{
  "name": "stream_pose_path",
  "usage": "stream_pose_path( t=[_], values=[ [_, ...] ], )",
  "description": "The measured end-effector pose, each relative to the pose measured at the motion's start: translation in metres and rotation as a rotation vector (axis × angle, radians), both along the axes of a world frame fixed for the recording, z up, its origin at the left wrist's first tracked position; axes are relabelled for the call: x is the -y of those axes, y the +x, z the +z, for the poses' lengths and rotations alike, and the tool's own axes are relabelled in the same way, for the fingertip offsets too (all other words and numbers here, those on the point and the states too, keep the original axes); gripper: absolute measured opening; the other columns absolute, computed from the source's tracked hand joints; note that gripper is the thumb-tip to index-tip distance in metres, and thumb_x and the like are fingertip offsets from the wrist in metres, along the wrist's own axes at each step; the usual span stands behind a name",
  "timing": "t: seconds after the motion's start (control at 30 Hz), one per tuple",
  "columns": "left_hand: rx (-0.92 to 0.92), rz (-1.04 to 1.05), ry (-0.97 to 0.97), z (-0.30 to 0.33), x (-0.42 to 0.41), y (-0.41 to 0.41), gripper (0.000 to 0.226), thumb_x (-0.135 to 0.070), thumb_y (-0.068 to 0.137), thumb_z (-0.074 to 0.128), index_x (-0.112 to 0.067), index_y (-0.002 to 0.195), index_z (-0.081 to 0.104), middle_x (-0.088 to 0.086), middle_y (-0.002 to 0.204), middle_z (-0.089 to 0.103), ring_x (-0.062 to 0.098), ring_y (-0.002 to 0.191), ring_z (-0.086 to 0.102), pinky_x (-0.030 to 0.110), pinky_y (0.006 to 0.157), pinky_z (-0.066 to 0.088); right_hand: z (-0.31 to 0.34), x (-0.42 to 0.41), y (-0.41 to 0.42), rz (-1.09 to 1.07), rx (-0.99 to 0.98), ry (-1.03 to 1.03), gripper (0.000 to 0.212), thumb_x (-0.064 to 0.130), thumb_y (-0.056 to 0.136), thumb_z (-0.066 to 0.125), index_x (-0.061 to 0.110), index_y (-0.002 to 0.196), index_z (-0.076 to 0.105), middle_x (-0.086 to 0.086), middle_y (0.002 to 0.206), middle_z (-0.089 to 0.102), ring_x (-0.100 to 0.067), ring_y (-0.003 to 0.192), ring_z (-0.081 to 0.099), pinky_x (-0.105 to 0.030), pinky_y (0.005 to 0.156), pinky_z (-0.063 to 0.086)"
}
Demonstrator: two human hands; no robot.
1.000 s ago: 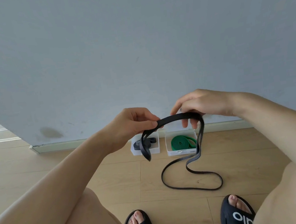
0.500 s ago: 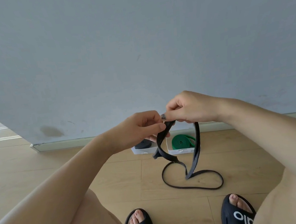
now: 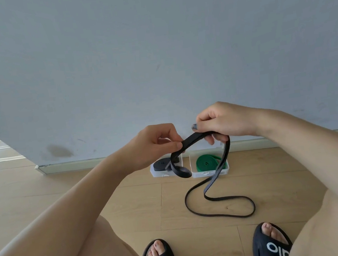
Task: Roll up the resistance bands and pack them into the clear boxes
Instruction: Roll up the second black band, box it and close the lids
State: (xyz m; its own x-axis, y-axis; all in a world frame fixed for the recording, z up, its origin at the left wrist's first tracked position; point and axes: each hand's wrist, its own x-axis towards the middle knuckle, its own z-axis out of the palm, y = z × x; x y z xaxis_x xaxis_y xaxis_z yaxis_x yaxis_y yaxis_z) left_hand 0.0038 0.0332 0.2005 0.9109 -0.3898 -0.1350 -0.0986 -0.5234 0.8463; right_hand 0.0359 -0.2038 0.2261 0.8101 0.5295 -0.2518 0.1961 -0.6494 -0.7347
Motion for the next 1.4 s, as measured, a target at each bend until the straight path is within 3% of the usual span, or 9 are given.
stream_pose_path(
  t=[0.1,0.3,0.43,0.7,0.87,0.97,1.13,1.27,1.4],
  values=[
    [0.018,0.032,-0.002,0.000,0.003,0.002,0.008,-0.010,0.096,0.069,-0.012,0.089,0.069,-0.003,0.097,0.079,0.022,0.098,0.075,0.031,0.092,0.054,0.001,-0.007,-0.005,0.039,-0.035,-0.027,0.032,0.031,0.104,0.051,0.013,0.088,0.071,0.008,0.064,0.071,-0.016,0.054,0.048,-0.030,0.063,0.040],
    [0.058,0.060,-0.016,0.001,0.006,0.002,0.010,-0.019,0.094,0.074,-0.016,0.088,0.067,-0.007,0.089,0.075,0.011,0.085,0.073,0.022,0.081,0.052,-0.009,-0.020,-0.006,0.071,-0.062,0.001,0.038,0.038,0.104,0.055,0.010,0.087,0.075,0.008,0.054,0.049,-0.018,0.053,0.043,-0.030,0.059,0.041],
    [-0.040,-0.023,-0.060,0.003,-0.001,-0.001,0.014,-0.022,0.104,0.060,-0.008,0.101,0.063,0.011,0.101,0.078,0.032,0.098,0.072,0.042,0.096,0.054,-0.007,-0.016,-0.004,0.056,-0.107,0.113,0.037,0.034,0.105,0.057,0.007,0.085,0.073,0.010,0.054,0.039,-0.017,0.055,0.032,-0.026,0.051,0.031],
    [-0.137,-0.019,-0.105,-0.003,-0.011,0.001,0.023,-0.020,0.109,0.048,-0.002,0.115,0.062,0.010,0.111,0.077,0.020,0.106,0.071,0.042,0.104,0.052,-0.007,-0.014,0.003,-0.031,-0.076,0.095,0.031,0.026,0.102,0.061,0.006,0.083,0.075,0.006,0.053,0.033,-0.012,0.047,0.026,-0.027,0.049,0.021],
    [-0.356,-0.039,-0.118,-0.017,-0.020,0.012,0.045,-0.032,0.095,0.046,-0.001,0.122,0.064,0.017,0.122,0.073,0.030,0.121,0.066,0.043,0.115,0.044,-0.004,-0.011,0.005,-0.054,-0.060,0.123,0.032,0.026,0.103,0.060,0.008,0.082,0.076,0.003,0.055,0.028,-0.015,0.050,0.022,-0.025,0.048,0.021],
    [-0.319,-0.057,0.035,-0.022,-0.025,0.012,0.038,-0.025,0.079,0.060,-0.008,0.112,0.070,0.006,0.117,0.075,0.015,0.115,0.067,0.032,0.107,0.047,-0.004,-0.011,0.006,-0.079,-0.059,0.142,0.031,0.026,0.103,0.061,0.006,0.084,0.075,0.003,0.055,0.027,-0.014,0.048,0.021,-0.024,0.047,0.020],
    [-0.273,-0.099,0.222,-0.029,-0.037,0.011,0.021,-0.001,0.091,0.063,-0.019,0.098,0.071,-0.007,0.105,0.077,0.010,0.105,0.070,0.034,0.102,0.048,-0.004,-0.006,0.009,-0.122,-0.042,0.149,0.031,0.027,0.102,0.062,0.006,0.085,0.076,0.006,0.052,0.028,-0.012,0.045,0.022,-0.022,0.046,0.022],
    [-0.271,-0.096,0.241,-0.035,-0.041,0.014,0.016,-0.003,0.088,0.068,-0.015,0.099,0.068,0.000,0.104,0.078,0.018,0.103,0.073,0.034,0.098,0.052,-0.005,-0.005,0.011,-0.139,-0.031,0.143,0.031,0.027,0.102,0.062,0.005,0.085,0.076,0.006,0.052,0.027,-0.012,0.046,0.022,-0.024,0.047,0.022],
    [-0.287,-0.054,0.292,-0.037,-0.042,0.015,0.009,-0.014,0.092,0.071,-0.016,0.092,0.062,-0.004,0.085,0.071,0.014,0.073,0.066,0.027,0.075,0.053,-0.006,-0.004,0.013,-0.155,-0.027,0.134,0.030,0.028,0.101,0.063,0.007,0.083,0.077,0.007,0.051,0.027,-0.013,0.046,0.022,-0.025,0.047,0.021]
  ],
)
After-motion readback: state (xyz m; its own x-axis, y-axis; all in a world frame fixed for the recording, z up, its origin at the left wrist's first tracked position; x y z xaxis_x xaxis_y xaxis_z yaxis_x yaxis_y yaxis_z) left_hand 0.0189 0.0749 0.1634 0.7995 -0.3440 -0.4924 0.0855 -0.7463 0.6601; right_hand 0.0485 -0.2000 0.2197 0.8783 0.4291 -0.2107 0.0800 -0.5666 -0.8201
